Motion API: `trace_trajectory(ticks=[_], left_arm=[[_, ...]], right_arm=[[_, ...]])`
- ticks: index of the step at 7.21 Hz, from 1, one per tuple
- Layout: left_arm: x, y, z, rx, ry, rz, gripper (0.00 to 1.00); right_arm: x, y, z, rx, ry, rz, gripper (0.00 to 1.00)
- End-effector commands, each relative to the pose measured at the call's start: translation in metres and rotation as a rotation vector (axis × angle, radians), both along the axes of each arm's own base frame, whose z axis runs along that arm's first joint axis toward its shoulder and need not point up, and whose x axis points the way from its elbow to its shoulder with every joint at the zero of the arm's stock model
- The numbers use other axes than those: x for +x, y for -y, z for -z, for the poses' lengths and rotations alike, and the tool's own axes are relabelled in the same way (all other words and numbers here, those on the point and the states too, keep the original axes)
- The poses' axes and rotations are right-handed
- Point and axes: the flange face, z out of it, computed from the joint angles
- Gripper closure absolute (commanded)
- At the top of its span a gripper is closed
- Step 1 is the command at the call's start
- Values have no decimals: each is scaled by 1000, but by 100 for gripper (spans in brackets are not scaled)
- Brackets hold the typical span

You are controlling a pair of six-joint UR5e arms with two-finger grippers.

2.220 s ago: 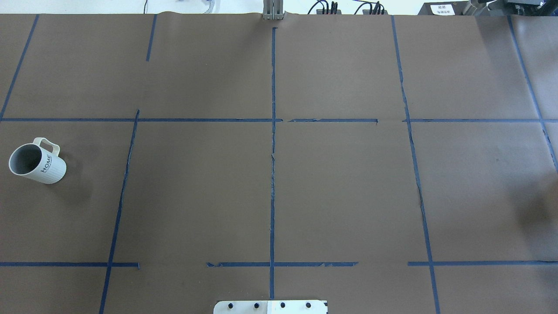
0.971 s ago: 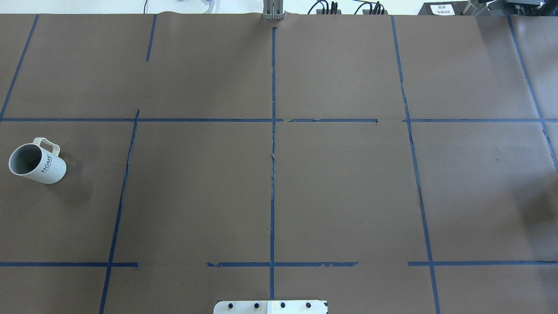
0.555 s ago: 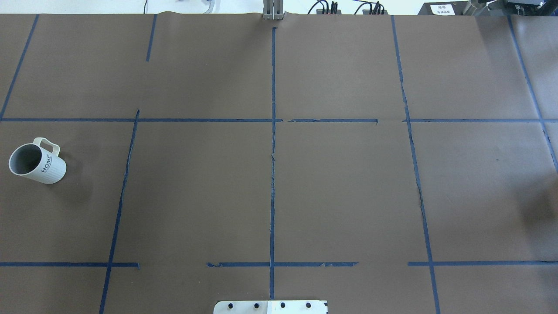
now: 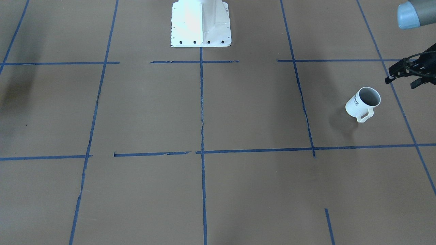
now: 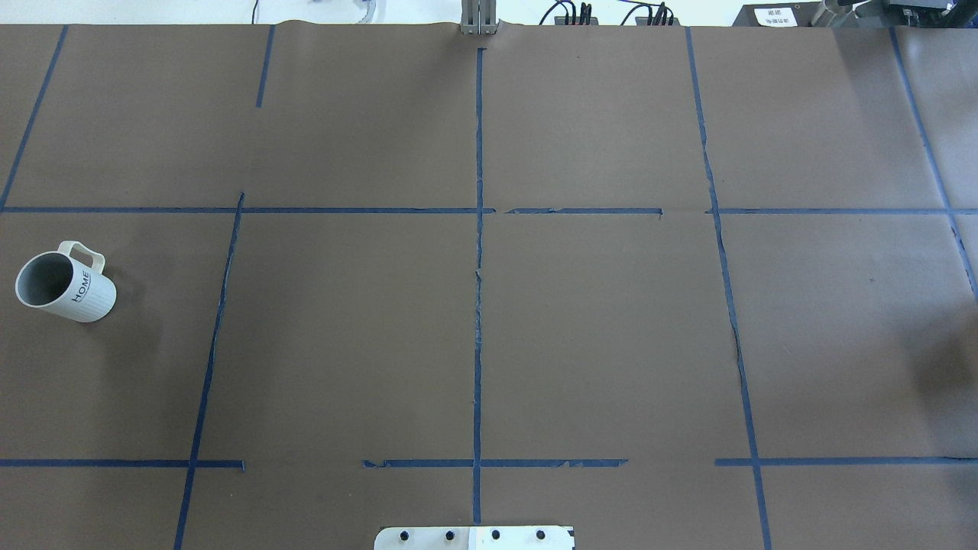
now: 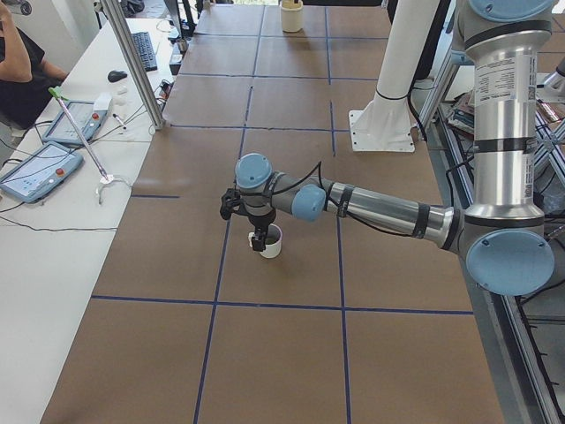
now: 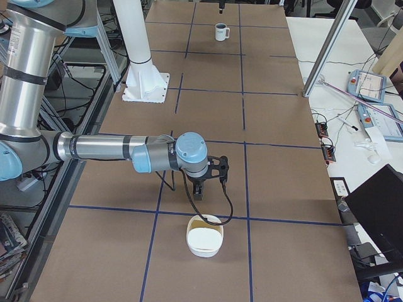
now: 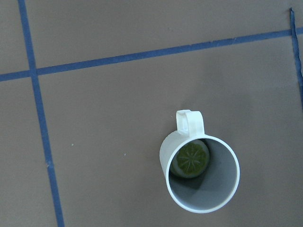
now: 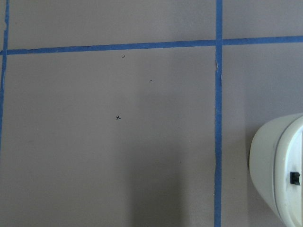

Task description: Left arm hands cup to right arm to dump lemon

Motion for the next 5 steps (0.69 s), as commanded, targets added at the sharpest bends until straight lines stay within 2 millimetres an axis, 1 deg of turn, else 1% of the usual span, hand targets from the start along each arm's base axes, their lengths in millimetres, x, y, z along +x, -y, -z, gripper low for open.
trace_trajectory(ticks=[1, 3, 4, 5], left_arm=[[43, -2, -33, -30, -36, 19, 0], [61, -6, -47, -50, -11, -10, 0], [71, -9, -51, -40, 13, -22, 18], [72, -9, -53, -44, 16, -22, 68]], right_arm=[[-3, 3, 3, 21, 0, 7, 0], [-4, 3, 4, 23, 2, 9, 0], [-3, 5, 6, 30, 1, 7, 0], [-4, 6, 7, 32, 1, 8, 0]])
